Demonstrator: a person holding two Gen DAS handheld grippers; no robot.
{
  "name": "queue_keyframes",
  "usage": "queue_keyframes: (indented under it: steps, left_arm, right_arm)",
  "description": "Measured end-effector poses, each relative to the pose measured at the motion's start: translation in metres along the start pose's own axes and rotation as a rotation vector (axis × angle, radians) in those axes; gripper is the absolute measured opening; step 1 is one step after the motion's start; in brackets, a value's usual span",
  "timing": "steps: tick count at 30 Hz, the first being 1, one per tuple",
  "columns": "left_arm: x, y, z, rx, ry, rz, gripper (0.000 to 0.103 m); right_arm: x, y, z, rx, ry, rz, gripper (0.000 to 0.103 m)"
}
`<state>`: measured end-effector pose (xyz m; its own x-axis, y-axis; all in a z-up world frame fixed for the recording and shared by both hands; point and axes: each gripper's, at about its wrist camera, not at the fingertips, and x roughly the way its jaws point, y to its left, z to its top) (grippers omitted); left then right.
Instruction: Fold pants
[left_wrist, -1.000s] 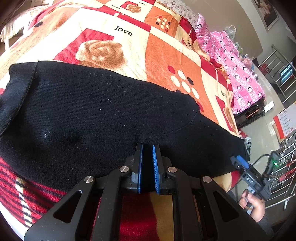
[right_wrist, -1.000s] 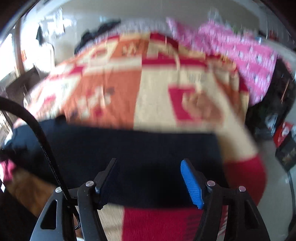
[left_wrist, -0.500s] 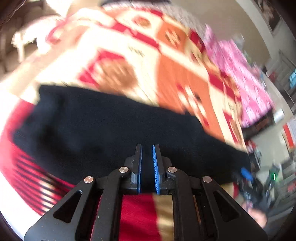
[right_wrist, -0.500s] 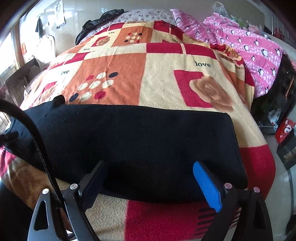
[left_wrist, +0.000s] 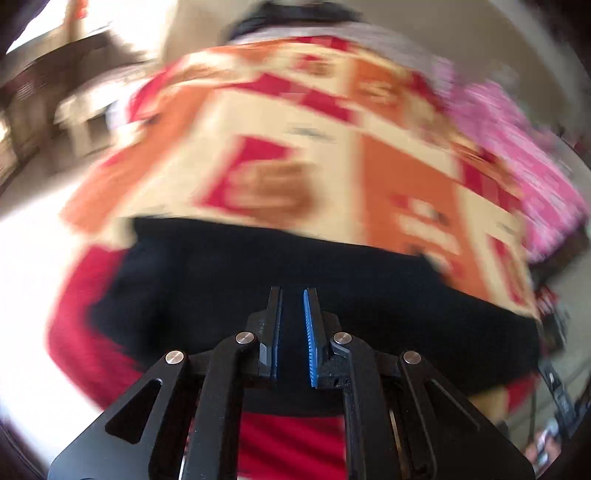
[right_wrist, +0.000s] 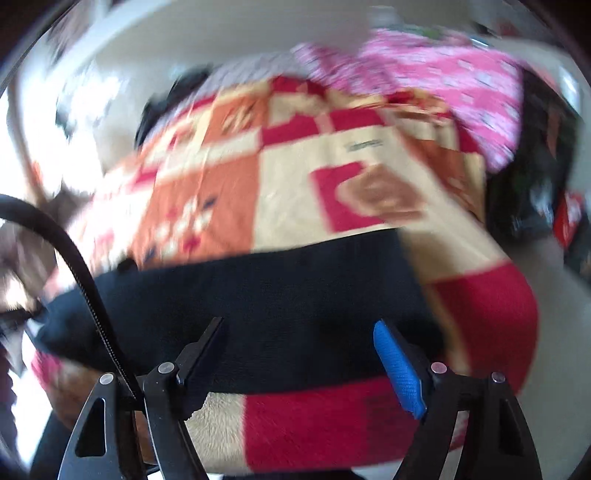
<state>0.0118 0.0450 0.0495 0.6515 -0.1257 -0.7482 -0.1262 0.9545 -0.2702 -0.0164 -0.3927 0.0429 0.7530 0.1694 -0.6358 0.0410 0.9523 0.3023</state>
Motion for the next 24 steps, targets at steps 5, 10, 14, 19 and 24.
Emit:
queue_keyframes:
  steps: [5, 10, 14, 19, 24]
  left_arm:
    - [0.024, -0.073, -0.045, 0.189, 0.092, -0.212, 0.009]
    - [0.037, -0.069, -0.048, 0.165, 0.162, -0.195, 0.008]
    - [0.040, -0.061, -0.044, 0.125, 0.171, -0.225, 0.008]
    - [0.042, -0.064, -0.044, 0.137, 0.172, -0.217, 0.008]
    - [0.047, -0.059, -0.040, 0.106, 0.183, -0.244, 0.008]
  right_arm:
    - [-0.032, -0.060, -0.016, 0.218, -0.061, 0.050, 0.078]
    - [-0.023, -0.060, -0.022, 0.222, -0.036, 0.110, 0.071]
    - [-0.002, -0.061, -0.016, 0.278, -0.039, 0.184, 0.071]
    - [0.006, -0.075, -0.019, 0.353, -0.074, 0.181, 0.071]
    - [0.015, -0.071, -0.017, 0.330, -0.053, 0.274, 0.068]
